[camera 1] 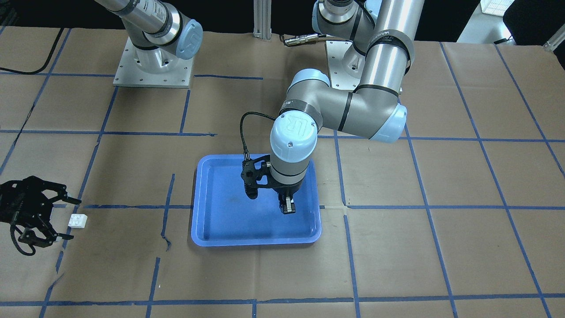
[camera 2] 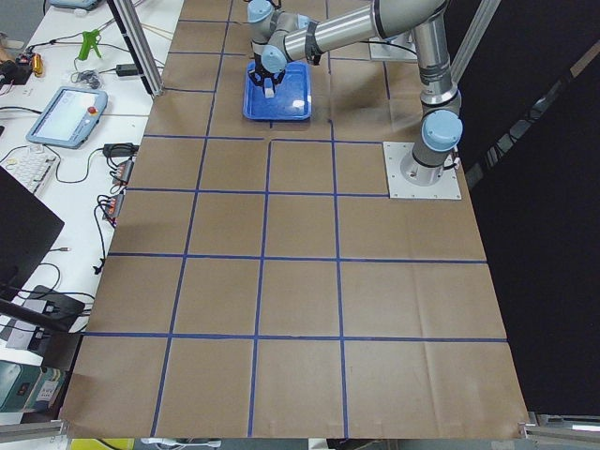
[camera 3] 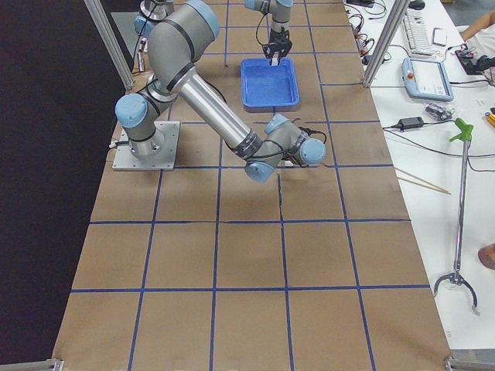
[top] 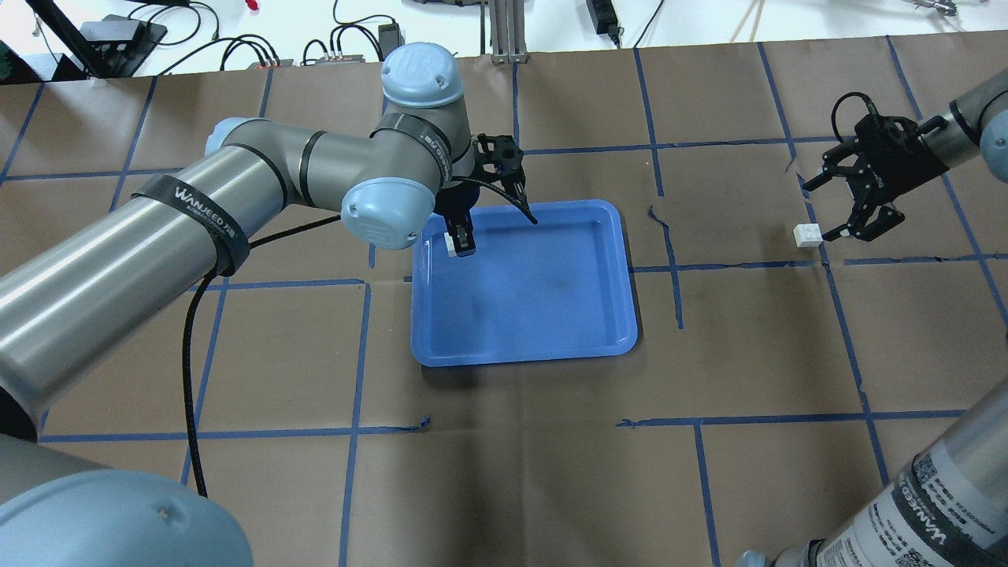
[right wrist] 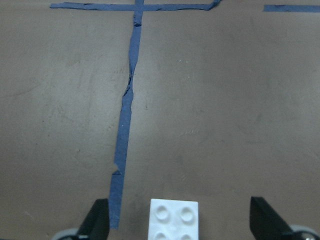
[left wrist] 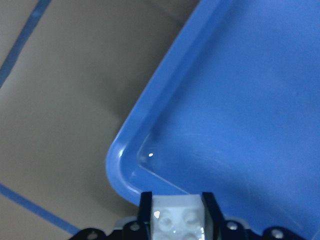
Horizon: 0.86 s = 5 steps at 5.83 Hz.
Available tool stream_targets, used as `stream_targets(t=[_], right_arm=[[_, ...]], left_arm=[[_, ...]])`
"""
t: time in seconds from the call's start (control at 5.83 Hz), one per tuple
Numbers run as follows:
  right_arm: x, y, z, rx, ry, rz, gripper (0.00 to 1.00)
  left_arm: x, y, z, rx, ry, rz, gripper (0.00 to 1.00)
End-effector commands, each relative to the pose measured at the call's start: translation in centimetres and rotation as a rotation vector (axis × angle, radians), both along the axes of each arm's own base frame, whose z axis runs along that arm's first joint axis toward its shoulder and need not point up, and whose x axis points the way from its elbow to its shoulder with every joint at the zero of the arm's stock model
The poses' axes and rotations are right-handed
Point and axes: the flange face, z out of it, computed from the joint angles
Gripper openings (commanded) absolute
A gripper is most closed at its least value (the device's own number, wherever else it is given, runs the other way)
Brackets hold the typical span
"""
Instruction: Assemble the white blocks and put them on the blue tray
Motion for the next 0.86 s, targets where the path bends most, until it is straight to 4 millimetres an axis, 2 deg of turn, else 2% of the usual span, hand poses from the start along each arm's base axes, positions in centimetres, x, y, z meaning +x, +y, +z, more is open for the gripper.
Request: stream_targets(t=[0.0,0.34,0.51,0.69], right_arm=[[-0.9,0.8,-0.8,0.001,0.006,-0.014,1.00],[-1.2,0.8,-1.2,0.000,0.019,-0.016,1.00],[-1.2,0.7,-1.2,0.003,0.019,-0.025,0.99],[-1.2,0.7,-1.1,0.012,0.023,-0.047,0.82]], left_arm=[[-4.5,2.3,-2.4,0.005,-0.003,-0.100,0.13],[-5.0,3.2,-4.1,-0.014,0.011,-0.100,0.14],[-4.8,4.0,-4.3,-0.005,0.009,-0.102,0.20],[-4.8,4.1,-5.3,0.012,0.007,-0.094,0.49]])
